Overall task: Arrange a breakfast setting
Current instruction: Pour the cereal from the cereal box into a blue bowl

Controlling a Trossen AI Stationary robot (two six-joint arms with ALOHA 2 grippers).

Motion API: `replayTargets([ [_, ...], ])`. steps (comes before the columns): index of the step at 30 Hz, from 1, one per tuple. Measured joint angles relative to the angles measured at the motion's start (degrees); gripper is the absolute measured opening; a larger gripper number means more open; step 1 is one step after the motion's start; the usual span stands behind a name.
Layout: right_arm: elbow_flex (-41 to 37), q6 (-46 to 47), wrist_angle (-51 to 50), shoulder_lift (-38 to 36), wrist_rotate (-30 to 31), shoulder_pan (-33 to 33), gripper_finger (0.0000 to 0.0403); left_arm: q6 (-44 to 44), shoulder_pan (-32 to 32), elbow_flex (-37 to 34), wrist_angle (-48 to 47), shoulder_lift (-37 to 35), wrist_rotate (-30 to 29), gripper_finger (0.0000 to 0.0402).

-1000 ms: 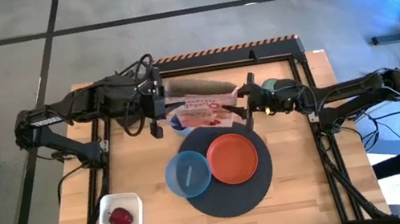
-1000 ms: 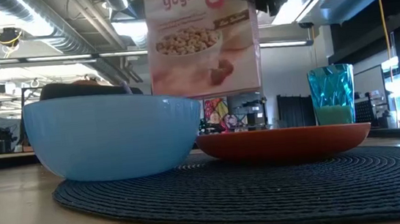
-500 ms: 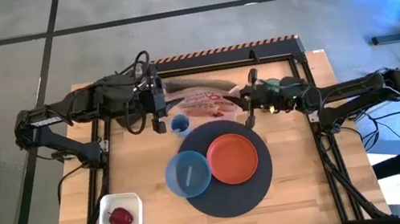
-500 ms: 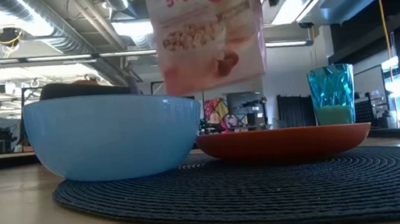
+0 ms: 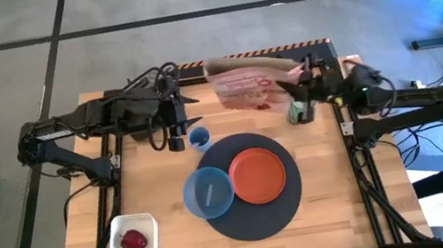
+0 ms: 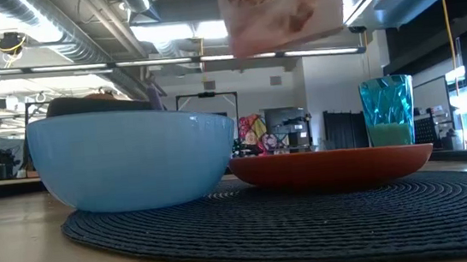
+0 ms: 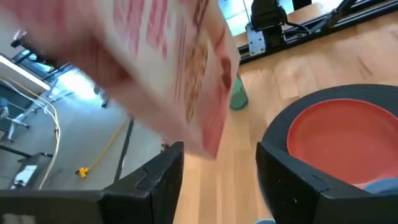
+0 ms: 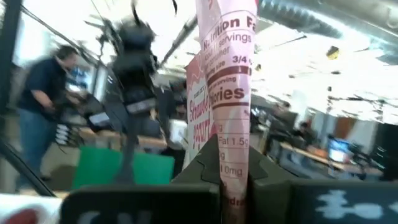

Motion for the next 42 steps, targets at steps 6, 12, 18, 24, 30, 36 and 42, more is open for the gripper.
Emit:
replayTargets([
  [6,0.1,2.3,-1.7,-3.4,-11.4,-0.6,0.0001,0.9,5.0,-8.9,14.9,0.1,14.4,0.0209],
  [12,-5.1,5.6,3.1,-3.4,-13.9,-0.7,0.0,1.7,9.8,-21.1,30.6,0.0,25.5,0.0219],
  [18,-12.2,4.8,11.7,-5.3,-9.9,-0.7,0.0,-0.6,11.8,-30.1,40.7,0.0,31.7,0.0234],
  [24,-13.7,6.2,16.5,-5.6,-10.6,-0.7,0.0,-4.6,12.5,-36.8,55.5,0.4,31.9,0.0258],
  [30,-13.8,6.1,16.5,-4.6,-10.7,-0.7,0.0,-6.7,12.4,-39.2,62.8,2.0,32.1,0.0295],
  [36,-13.8,6.0,19.6,-1.3,-10.5,-0.7,0.0,-6.9,12.4,-39.2,66.5,5.4,32.1,0.0324],
  [42,-13.8,6.0,22.6,1.5,-10.5,-0.7,0.0,-6.8,12.4,-39.2,68.1,7.9,29.8,0.0309],
])
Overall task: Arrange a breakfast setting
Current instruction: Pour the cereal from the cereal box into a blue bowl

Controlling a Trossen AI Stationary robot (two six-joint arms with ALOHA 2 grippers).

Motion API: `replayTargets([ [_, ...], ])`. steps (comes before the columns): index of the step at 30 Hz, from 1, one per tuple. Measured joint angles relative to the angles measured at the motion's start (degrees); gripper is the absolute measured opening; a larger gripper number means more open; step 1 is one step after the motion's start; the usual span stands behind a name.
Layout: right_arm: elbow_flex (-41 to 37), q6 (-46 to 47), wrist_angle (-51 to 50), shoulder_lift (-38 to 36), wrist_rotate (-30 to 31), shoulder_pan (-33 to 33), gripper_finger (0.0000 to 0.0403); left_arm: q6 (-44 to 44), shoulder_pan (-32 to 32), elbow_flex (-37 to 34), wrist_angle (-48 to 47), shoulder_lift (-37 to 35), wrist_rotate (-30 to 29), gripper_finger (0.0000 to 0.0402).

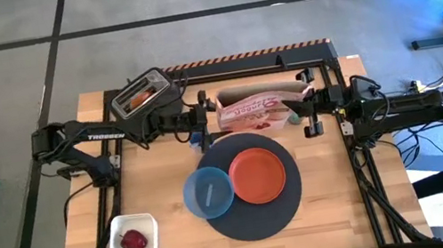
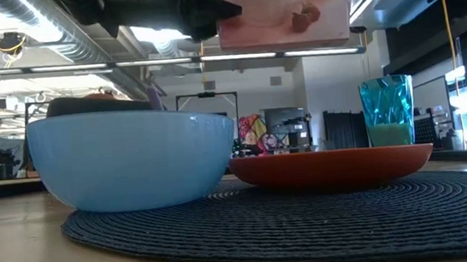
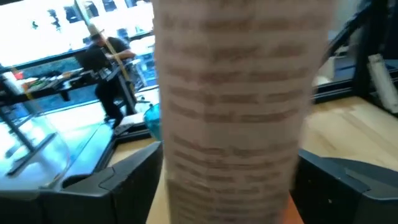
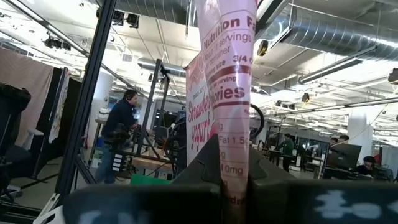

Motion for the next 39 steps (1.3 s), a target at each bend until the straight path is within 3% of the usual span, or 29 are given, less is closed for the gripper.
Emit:
replayTargets([
  [11,0.0,-0.1,0.0,0.2,-1.4,0.0,0.0017,2.2,0.0,0.0,-0.1,-0.1,-1.1,0.0174],
  [15,0.0,-3.5,-2.3,0.1,-1.4,0.0,0.0081,4.9,0.1,0.2,-0.5,-0.1,-2.0,0.0146],
  [20,0.0,-4.3,-3.1,-0.3,1.2,0.0,0.0209,6.2,0.1,2.3,-2.3,-0.1,-3.2,0.0138],
  [24,0.0,-3.9,-3.3,-2.8,1.1,0.0,0.0296,6.5,0.1,7.0,-13.6,-1.3,-4.7,0.0138],
  [28,0.0,-1.5,-4.9,-6.5,0.6,0.1,0.0341,8.1,-0.8,12.3,-25.7,-4.0,-9.5,0.0138],
  [35,0.0,-3.0,-14.8,-15.7,3.9,0.0,0.0346,12.4,-4.3,21.3,-46.1,-10.2,-20.6,0.0137],
  [39,0.0,-4.3,-19.6,-19.1,7.1,0.0,0.0338,10.0,-7.0,28.7,-57.6,-12.8,-25.7,0.0137],
])
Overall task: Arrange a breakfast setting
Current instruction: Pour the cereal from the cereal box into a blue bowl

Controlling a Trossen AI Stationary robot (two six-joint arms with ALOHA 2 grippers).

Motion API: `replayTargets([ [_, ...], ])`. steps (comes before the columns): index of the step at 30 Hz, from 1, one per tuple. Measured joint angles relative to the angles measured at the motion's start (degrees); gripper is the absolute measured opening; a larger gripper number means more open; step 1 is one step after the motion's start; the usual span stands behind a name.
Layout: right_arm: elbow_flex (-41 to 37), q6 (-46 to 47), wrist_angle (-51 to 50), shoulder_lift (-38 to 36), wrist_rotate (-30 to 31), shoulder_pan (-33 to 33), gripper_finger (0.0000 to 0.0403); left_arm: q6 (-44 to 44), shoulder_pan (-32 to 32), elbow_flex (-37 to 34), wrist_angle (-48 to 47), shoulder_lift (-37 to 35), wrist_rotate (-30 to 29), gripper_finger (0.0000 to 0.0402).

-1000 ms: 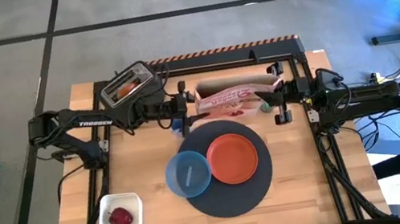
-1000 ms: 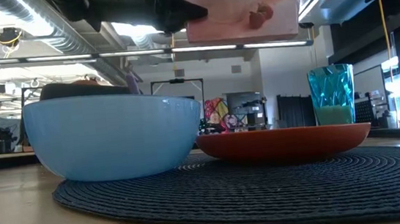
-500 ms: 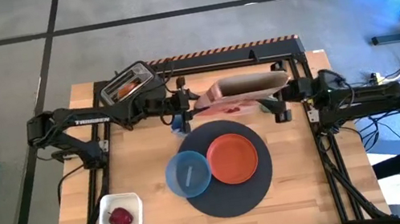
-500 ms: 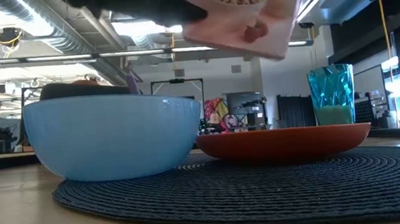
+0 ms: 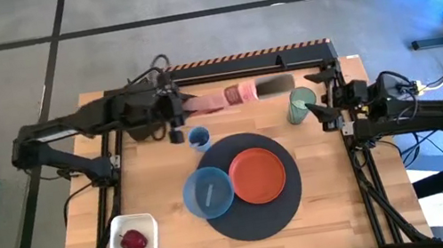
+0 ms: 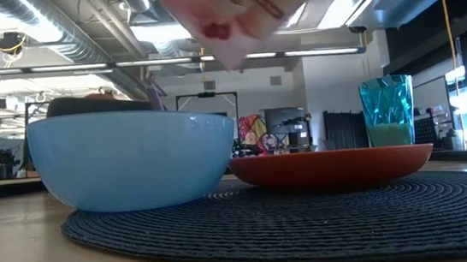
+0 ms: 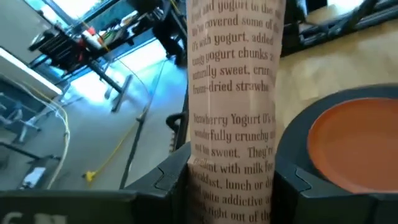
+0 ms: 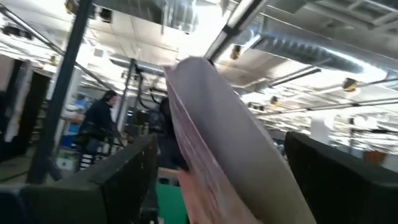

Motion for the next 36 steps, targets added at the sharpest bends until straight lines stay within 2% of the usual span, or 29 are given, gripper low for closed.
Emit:
replayTargets([
  [3,0.0,-0.1,-1.6,-1.6,0.6,0.0,0.0335,-2.9,-2.1,2.6,-2.3,-1.8,0.2,0.0137],
  [14,0.0,0.2,-1.8,-1.9,0.6,0.0,0.0335,-5.6,-5.9,2.7,-3.6,-4.1,0.1,0.0137],
  [19,0.0,0.3,-2.0,-1.9,0.6,0.0,0.0335,-6.4,-7.5,2.5,-9.9,-5.6,0.3,0.0137],
  [27,0.0,0.3,-3.1,-1.9,2.6,0.0,0.0335,-12.5,-12.3,2.6,-15.0,-12.8,6.5,0.0137],
  [30,0.0,0.3,-3.0,-1.9,2.7,0.0,0.0335,-14.7,-13.9,2.7,-19.0,-15.6,8.7,0.0137],
  [36,0.0,1.4,-3.0,-1.9,2.7,0.0,0.0335,-20.7,-17.2,2.7,-32.6,-18.0,11.4,0.0137],
])
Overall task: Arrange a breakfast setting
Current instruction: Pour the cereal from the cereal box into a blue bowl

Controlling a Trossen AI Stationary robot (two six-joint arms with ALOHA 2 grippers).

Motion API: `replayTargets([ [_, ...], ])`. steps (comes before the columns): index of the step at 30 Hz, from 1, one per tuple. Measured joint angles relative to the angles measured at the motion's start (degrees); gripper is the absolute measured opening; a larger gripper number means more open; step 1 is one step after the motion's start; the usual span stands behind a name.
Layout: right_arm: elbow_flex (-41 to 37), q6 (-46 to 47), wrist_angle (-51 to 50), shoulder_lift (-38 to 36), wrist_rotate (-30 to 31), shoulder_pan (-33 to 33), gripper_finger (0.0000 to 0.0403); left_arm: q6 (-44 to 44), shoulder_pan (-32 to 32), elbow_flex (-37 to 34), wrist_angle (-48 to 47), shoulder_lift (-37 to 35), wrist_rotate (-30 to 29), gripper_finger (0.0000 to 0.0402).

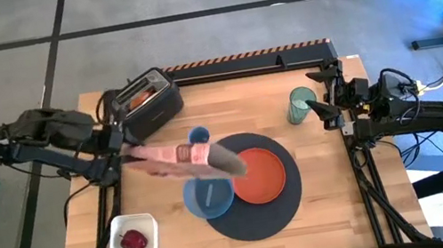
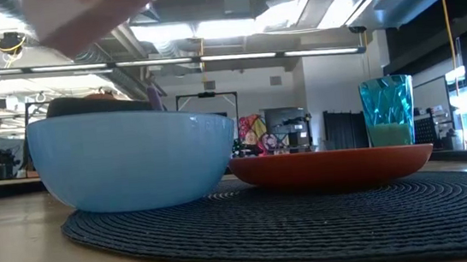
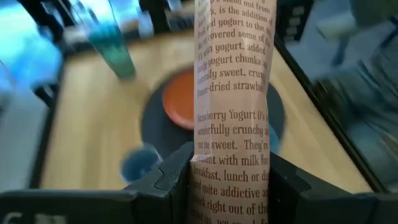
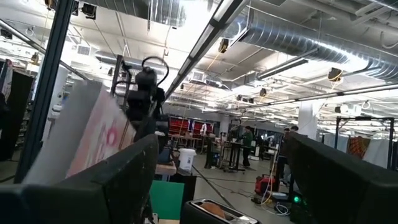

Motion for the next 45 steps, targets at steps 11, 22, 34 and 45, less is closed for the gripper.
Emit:
replayTargets([
  [11,0.0,0.0,1.4,2.8,1.5,0.0,0.0335,0.0,-1.7,0.0,-7.8,0.4,-0.5,0.0137],
  [22,0.0,-1.1,2.2,5.2,5.0,0.0,0.0335,11.4,-1.6,4.2,-16.9,4.3,-3.2,0.0137],
  [34,-0.1,-1.4,2.5,6.8,8.6,0.0,0.0335,16.1,-1.6,6.5,-24.7,9.1,-3.4,0.0137],
  [45,-0.1,-1.7,4.9,10.4,9.4,0.0,0.0335,25.7,-1.6,6.5,-22.7,17.1,-5.8,0.0137],
])
